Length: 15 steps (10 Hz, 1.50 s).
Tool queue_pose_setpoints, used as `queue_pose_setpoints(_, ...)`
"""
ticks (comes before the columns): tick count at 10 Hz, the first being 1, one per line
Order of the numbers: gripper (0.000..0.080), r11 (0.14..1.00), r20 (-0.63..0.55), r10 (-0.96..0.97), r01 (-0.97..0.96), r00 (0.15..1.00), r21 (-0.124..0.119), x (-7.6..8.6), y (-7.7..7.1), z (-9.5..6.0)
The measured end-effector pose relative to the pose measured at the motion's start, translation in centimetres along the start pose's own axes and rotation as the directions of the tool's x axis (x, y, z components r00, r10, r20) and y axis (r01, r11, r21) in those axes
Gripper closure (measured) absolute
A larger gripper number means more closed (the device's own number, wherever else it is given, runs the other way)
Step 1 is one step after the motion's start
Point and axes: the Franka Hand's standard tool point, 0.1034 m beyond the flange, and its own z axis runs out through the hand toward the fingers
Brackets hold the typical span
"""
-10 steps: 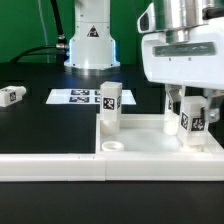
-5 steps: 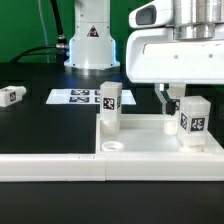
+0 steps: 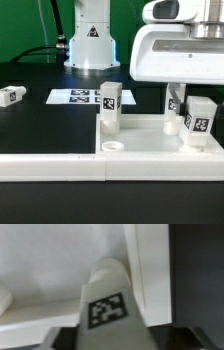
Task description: Assemble square table
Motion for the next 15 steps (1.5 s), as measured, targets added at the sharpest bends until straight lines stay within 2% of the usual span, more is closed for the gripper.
queue_pose_setpoints(1, 0.0506, 0.998, 0.001, 0.070, -0.070, 0.998, -0.001, 0.0, 0.1, 0.0)
queue_pose_setpoints(2, 0.0506, 0.987, 0.000, 0.162, -0.162, 0.987, 0.000, 0.0, 0.2, 0.0)
queue_pose_setpoints(3, 0.0506, 0.951, -0.007, 0.309, -0.309, 0.951, 0.007, 0.2, 0.5, 0.0)
queue_pose_setpoints(4, 0.0506, 0.892, -0.014, 0.452, -0.452, 0.892, 0.004, -0.1, 0.6, 0.2)
queue_pose_setpoints(6, 0.0506, 0.722, 0.002, 0.691, -0.691, 0.722, 0.016, -0.1, 1.0, 0.2)
queue_pose_setpoints(8, 0.0506, 0.452, 0.058, 0.890, -0.892, 0.453, 0.025, -0.2, 1.3, 0.3)
queue_pose_setpoints(9, 0.0506, 0.336, 0.076, 0.939, -0.942, 0.336, 0.021, -0.2, 1.3, 0.3)
queue_pose_setpoints(10, 0.0506, 0.267, 0.090, 0.959, -0.964, 0.268, 0.019, -0.3, 1.4, 0.3)
queue_pose_setpoints(11, 0.0429, 0.218, 0.091, 0.972, -0.976, 0.218, 0.013, -0.4, 1.2, 0.4)
queue_pose_setpoints(12, 0.0294, 0.248, 0.090, 0.964, -0.969, 0.249, 0.015, -0.5, 1.2, 0.4)
queue_pose_setpoints(13, 0.0294, 0.301, 0.089, 0.949, -0.954, 0.301, 0.014, -0.6, 1.1, 0.3)
queue_pose_setpoints(14, 0.0181, 0.420, 0.091, 0.904, -0.907, 0.417, -0.018, -1.1, 0.7, 0.1)
queue_pose_setpoints(15, 0.0159, 0.585, 0.082, 0.808, -0.811, 0.583, 0.001, -0.8, 0.4, -0.2)
